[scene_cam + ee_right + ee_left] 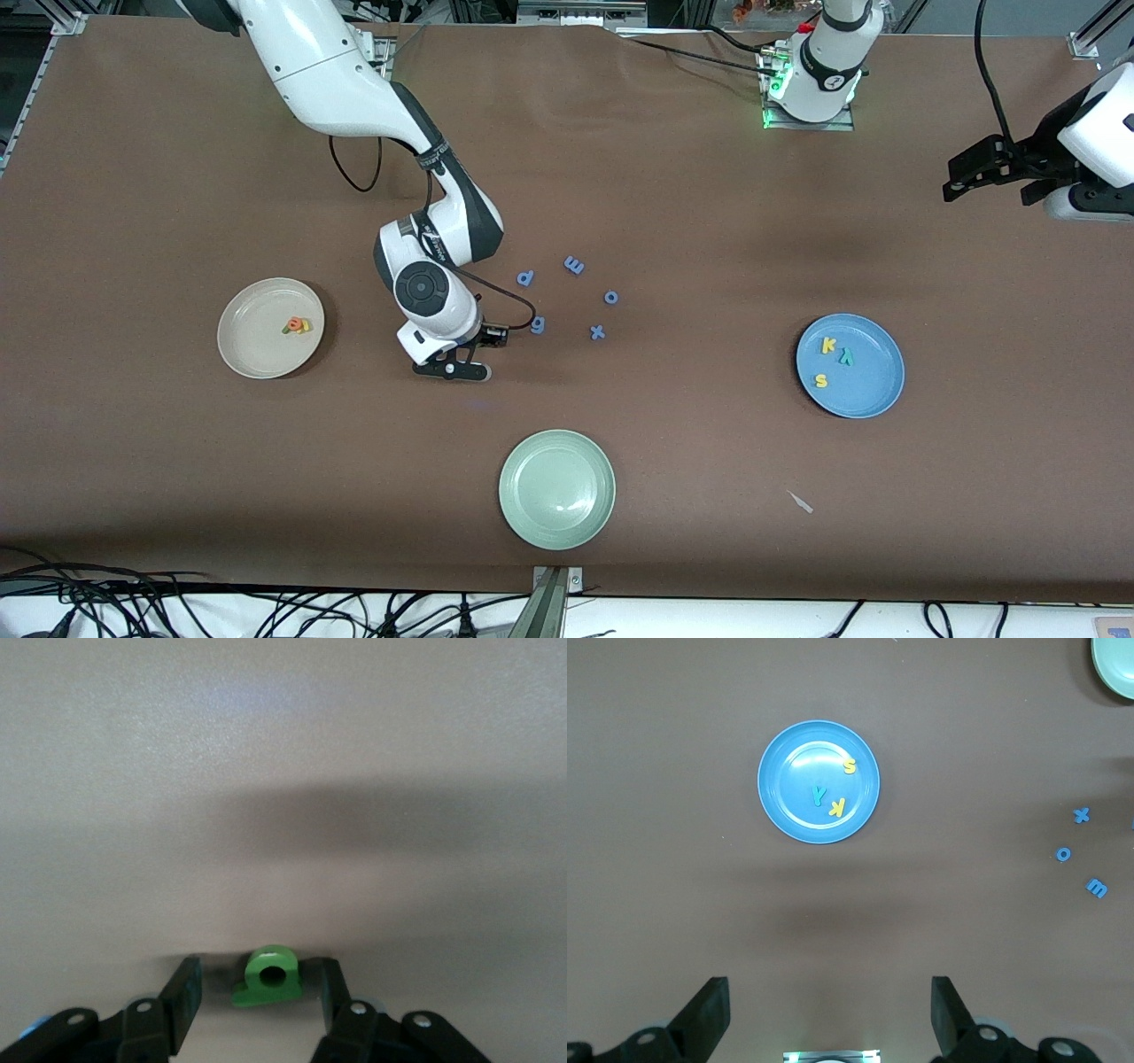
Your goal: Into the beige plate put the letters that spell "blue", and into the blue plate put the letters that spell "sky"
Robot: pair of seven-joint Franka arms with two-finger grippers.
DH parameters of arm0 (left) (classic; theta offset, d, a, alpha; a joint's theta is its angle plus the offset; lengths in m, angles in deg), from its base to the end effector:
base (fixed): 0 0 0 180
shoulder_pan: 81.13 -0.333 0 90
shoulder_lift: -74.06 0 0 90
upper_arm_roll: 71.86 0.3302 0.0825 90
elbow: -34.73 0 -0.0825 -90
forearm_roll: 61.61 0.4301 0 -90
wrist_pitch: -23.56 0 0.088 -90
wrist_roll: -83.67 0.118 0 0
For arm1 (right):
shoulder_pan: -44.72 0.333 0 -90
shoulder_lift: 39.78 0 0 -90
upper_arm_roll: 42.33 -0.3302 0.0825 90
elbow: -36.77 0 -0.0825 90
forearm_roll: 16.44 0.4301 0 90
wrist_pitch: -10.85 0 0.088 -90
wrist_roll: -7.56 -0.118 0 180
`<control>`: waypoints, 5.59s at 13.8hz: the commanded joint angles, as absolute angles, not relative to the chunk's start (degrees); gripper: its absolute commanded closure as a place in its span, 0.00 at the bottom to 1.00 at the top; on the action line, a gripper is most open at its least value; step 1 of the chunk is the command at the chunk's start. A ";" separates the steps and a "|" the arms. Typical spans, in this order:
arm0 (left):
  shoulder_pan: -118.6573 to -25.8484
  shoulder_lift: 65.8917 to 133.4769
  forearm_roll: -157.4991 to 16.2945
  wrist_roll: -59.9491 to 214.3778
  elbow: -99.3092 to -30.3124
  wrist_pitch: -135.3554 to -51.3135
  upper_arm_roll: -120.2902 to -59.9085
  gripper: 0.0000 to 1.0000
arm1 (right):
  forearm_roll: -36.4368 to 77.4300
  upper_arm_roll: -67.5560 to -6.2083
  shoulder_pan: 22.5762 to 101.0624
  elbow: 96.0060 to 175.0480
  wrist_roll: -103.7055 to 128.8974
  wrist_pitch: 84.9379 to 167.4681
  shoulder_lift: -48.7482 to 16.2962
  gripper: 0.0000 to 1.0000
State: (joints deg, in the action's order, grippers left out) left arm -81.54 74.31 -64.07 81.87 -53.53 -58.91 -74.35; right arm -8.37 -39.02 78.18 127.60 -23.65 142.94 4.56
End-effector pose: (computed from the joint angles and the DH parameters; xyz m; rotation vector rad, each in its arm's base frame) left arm 0.5863 -0.0268 0.6300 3.0977 -0.0128 -0.1656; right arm 0.6299 0.3756 0.1429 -3.1090 0.1560 0.1174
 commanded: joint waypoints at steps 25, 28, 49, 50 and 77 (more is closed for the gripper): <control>-81.04 75.47 -64.16 81.47 -51.32 -57.12 -75.38 0.00 | -8.26 -19.75 73.47 130.72 4.92 120.80 -3.57 0.75; -81.04 75.47 -64.16 81.56 -51.41 -56.94 -75.38 0.00 | -8.26 -19.66 67.59 130.72 13.25 120.62 -3.31 0.74; -81.22 75.47 -64.16 81.56 -51.32 -56.77 -75.29 0.00 | -8.61 -20.18 73.72 108.93 6.95 91.79 -6.10 0.00; -81.22 75.47 -64.16 81.56 -51.32 -56.77 -75.29 0.00 | -8.35 -20.88 73.38 109.71 6.77 92.32 -7.94 0.00; -81.30 75.47 -64.16 81.56 -51.32 -56.77 -75.20 0.00 | -18.19 -43.30 45.25 129.76 6.51 99.97 -38.20 0.00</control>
State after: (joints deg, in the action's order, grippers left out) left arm -81.05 74.67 -64.07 81.87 -53.27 -58.25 -75.09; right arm -16.95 -41.96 46.26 127.45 7.40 99.07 -36.08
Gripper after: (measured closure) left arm 0.000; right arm 0.000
